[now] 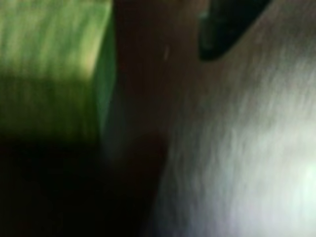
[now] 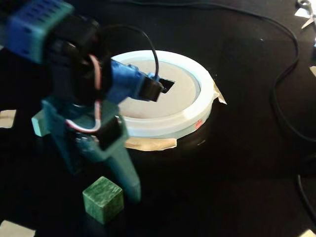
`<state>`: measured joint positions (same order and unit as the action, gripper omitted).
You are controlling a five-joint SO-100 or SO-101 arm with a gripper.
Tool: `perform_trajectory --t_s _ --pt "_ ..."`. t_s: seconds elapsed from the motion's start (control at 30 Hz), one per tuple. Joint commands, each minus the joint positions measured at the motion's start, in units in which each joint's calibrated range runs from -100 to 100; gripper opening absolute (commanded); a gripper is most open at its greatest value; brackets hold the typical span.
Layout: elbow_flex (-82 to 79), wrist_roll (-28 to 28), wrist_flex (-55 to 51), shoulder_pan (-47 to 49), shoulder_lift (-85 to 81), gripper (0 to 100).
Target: Pick up the square block and drop it in corresponding square shaped hole
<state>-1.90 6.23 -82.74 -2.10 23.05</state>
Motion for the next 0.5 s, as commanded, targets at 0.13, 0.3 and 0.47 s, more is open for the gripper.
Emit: perform_trajectory --t_s 0.13,0.3,0.47 --pt "4.8 0.9 -0.5 -0.5 0.7 100" --pt "5.7 0.9 -0.4 -0.8 1.5 100" --pt "5.8 0.9 -0.4 -1.8 1.5 100"
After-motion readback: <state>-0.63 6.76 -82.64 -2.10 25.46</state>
